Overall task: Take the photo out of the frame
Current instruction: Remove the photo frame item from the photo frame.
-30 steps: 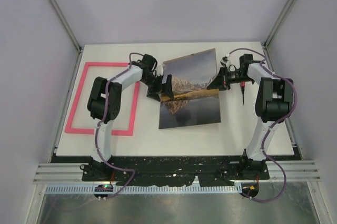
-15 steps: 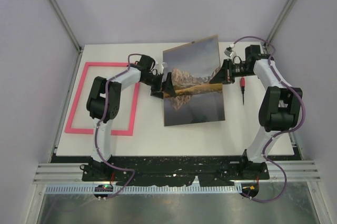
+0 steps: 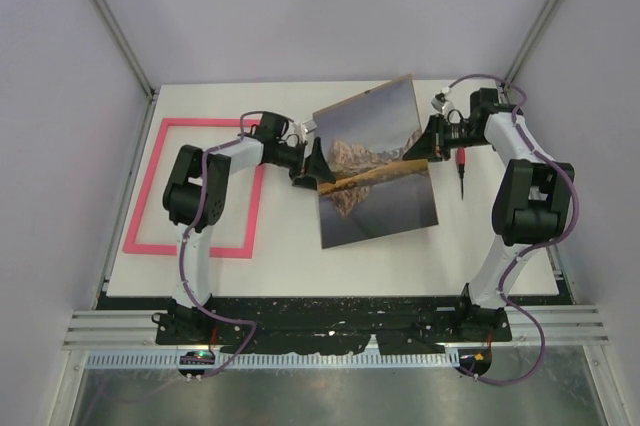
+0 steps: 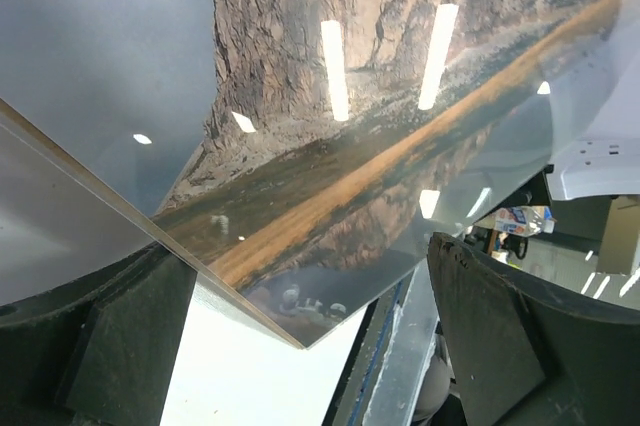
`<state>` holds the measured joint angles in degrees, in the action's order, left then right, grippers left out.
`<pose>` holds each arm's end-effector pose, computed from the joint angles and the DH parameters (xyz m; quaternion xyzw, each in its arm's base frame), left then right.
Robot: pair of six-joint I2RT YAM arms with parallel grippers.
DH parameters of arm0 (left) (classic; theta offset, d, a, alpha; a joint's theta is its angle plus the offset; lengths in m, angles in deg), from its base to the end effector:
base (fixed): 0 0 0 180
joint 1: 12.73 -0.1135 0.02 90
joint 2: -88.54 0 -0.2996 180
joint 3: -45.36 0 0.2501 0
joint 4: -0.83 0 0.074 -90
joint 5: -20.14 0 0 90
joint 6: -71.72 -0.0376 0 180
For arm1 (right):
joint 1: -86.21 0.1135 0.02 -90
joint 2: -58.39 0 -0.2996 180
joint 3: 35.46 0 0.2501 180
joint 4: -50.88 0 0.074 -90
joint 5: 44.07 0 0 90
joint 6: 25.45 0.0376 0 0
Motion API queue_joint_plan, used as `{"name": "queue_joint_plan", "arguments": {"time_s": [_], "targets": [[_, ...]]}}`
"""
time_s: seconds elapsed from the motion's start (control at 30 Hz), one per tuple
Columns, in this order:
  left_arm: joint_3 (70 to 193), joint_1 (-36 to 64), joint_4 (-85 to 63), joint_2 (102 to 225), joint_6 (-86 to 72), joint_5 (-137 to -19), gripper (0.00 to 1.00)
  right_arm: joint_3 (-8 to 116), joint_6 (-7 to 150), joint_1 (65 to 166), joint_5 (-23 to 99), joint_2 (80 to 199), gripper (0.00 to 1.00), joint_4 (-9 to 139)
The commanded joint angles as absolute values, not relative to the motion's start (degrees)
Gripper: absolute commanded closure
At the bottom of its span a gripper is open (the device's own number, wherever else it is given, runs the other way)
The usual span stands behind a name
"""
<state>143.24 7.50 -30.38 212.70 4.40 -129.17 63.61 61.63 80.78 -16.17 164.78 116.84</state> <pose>0.4228 -0.1903 0.1721 0.1206 0.8371 -0.5311 0.0527 0.3804 -0.0028 0.2813 -0.0564 0.8491 0.4999 0.1614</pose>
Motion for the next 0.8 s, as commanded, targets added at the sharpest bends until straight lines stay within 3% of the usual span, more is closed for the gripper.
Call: {"name": "queue_joint_plan", "arguments": {"time_s": [0.0, 0.47, 0.77], "targets": [[140.72, 7.4, -19.49, 210.8, 9.49, -136.48, 0.0, 63.24, 61.83, 79.79, -25.77, 166.66, 0.92, 114.34], [133.25, 7.31, 5.99, 211.58, 28.28, -138.68, 0.0, 60.69, 48.21, 75.4, -44.84, 172.2, 0.92, 120.49], [131.14, 7.23, 13.75, 212.03, 35.86, -138.06, 0.04, 61.48, 41.7, 75.22, -42.49, 176.95, 0.92, 124.18]]}}
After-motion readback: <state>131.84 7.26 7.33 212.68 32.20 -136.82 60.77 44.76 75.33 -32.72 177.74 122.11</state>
